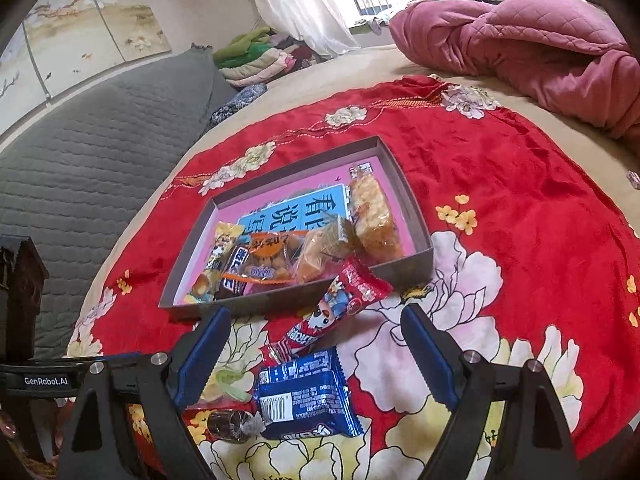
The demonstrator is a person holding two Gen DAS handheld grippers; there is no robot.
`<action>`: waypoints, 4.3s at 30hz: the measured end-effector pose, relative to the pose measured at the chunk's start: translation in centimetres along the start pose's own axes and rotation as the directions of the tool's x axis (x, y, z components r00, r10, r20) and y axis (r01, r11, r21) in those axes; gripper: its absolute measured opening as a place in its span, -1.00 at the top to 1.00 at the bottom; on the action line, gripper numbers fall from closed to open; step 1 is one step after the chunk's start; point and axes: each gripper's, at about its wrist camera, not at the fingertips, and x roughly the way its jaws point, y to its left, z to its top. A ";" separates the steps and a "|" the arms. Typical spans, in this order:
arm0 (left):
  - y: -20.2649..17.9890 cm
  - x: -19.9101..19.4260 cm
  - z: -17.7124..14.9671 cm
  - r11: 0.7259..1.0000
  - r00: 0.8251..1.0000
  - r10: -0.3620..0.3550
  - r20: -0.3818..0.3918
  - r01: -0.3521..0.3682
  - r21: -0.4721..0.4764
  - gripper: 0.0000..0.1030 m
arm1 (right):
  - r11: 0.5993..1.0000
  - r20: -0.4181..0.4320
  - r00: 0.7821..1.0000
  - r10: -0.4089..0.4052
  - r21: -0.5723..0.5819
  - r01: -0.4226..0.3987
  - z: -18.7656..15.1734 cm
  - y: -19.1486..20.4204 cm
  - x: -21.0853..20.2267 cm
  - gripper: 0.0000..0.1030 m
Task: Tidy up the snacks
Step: 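Withdraw both open tools from the box toward the remaining snacks, then grasp the red cartoon snack bar with the right tool while the left grasps the pale green bag, then carry the red snack bar into the box while the left tool carries the green bag there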
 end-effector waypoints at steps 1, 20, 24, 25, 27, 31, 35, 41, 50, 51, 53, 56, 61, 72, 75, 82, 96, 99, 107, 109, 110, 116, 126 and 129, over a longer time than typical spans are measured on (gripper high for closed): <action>0.1 0.1 -0.1 1.000 1.000 -0.005 -0.005 0.005 -0.004 -0.12 | 1.000 -0.007 1.000 0.003 -0.003 -0.003 -0.1 0.1 0.1 -0.68; 0.7 3.3 -1.3 0.991 0.993 -0.087 -0.082 0.078 -0.106 -0.12 | 0.999 -0.129 0.991 0.036 0.001 -0.036 -0.7 -0.2 3.5 -0.68; 0.1 3.9 -1.2 0.992 0.992 -0.089 -0.089 0.080 -0.100 -0.12 | 0.999 -0.137 0.990 0.036 0.000 -0.036 -0.8 -0.2 4.0 -0.68; -0.2 4.2 -1.2 0.992 0.991 -0.092 -0.093 0.083 -0.099 -0.12 | 0.999 -0.138 0.990 0.035 0.000 -0.036 -0.7 -0.2 4.1 -0.68; -0.6 4.5 -1.1 0.992 0.991 -0.096 -0.095 0.087 -0.095 -0.12 | 0.999 -0.140 0.990 0.034 0.003 -0.034 -0.7 -0.3 4.3 -0.68; -1.4 5.1 -1.1 0.993 0.991 -0.093 -0.101 0.085 -0.076 -0.12 | 1.000 -0.141 0.990 0.026 0.006 -0.025 -0.6 -0.5 4.8 -0.68; -1.5 5.6 -0.9 0.993 0.990 -0.094 -0.104 0.086 -0.086 -0.12 | 1.000 -0.140 0.990 0.016 0.001 -0.016 -0.4 -0.6 5.2 -0.68; -1.2 6.4 -0.6 0.989 0.989 -0.105 -0.107 0.093 -0.115 -0.12 | 1.000 -0.130 0.992 -0.004 -0.022 0.001 -0.2 -0.5 6.1 -0.59; -1.1 7.1 -0.6 0.989 0.990 -0.096 -0.104 0.083 -0.120 -0.12 | 0.997 -0.139 0.990 0.011 -0.068 -0.021 -0.1 0.0 7.4 0.23; -1.2 7.2 -0.6 0.990 0.990 -0.092 -0.104 0.080 -0.117 -0.12 | 0.997 -0.140 0.990 0.022 -0.073 -0.033 -0.1 0.1 7.4 0.27; -1.3 7.2 -0.6 0.991 0.991 -0.084 -0.102 0.073 -0.113 -0.12 | 0.996 -0.139 0.990 0.028 -0.082 -0.040 -0.1 0.3 7.5 0.31; -1.7 7.5 -0.7 0.992 0.992 -0.074 -0.099 0.064 -0.104 -0.11 | 0.995 -0.134 0.990 0.033 -0.086 -0.045 -0.2 0.4 7.4 0.45; -2.0 7.7 -0.8 0.994 0.994 -0.059 -0.088 0.051 -0.097 0.09 | 0.993 -0.121 0.992 0.043 -0.100 -0.055 -0.2 0.6 7.0 0.53; -1.6 6.3 -0.7 0.992 0.995 -0.088 -0.043 0.083 -0.096 0.27 | 0.990 -0.090 0.994 0.063 -0.123 -0.074 0.0 0.9 6.0 0.65; -1.5 5.6 -0.6 0.992 0.995 -0.094 -0.025 0.091 -0.092 0.28 | 0.987 -0.074 0.995 0.063 -0.144 -0.073 0.1 1.3 5.7 0.67; -1.8 4.1 -0.2 0.994 0.996 -0.083 0.019 0.084 -0.063 0.29 | 0.980 -0.014 0.997 0.073 -0.183 -0.075 0.5 2.0 4.4 0.70; -0.6 0.7 2.3 0.991 0.987 -0.085 0.135 0.097 -0.090 0.29 | 0.980 0.089 0.990 0.106 -0.176 -0.089 2.1 2.1 2.7 0.70; -0.4 0.2 3.2 0.990 0.984 -0.083 0.160 0.100 -0.102 0.30 | 0.982 0.101 0.989 0.109 -0.163 -0.092 2.4 1.8 2.8 0.70; 0.0 0.7 5.7 0.988 0.977 -0.082 0.197 0.106 -0.111 0.42 | 0.985 0.109 0.987 0.121 -0.140 -0.105 3.0 1.4 3.1 0.70; 0.1 1.3 6.3 0.987 0.978 -0.083 0.191 0.107 -0.120 0.42 | 0.986 0.109 0.987 0.120 -0.132 -0.105 3.1 1.2 3.3 0.70; 0.1 1.5 6.5 0.986 0.978 -0.087 0.189 0.112 -0.123 0.42 | 0.986 0.109 0.987 0.121 -0.130 -0.107 3.1 1.2 3.4 0.70; -0.3 2.0 7.8 0.988 0.978 -0.078 0.196 0.102 -0.116 0.42 | 0.987 0.129 0.983 0.128 -0.118 -0.113 3.5 0.9 3.4 0.70; -0.5 3.6 8.7 0.988 0.981 -0.066 0.180 0.089 -0.123 0.42 | 0.991 0.125 0.985 0.118 -0.085 -0.108 4.3 0.1 5.1 0.70; -0.1 3.9 8.8 0.987 0.982 -0.065 0.175 0.089 -0.135 0.42 | 0.991 0.124 0.986 0.115 -0.082 -0.106 4.4 0.0 5.6 0.70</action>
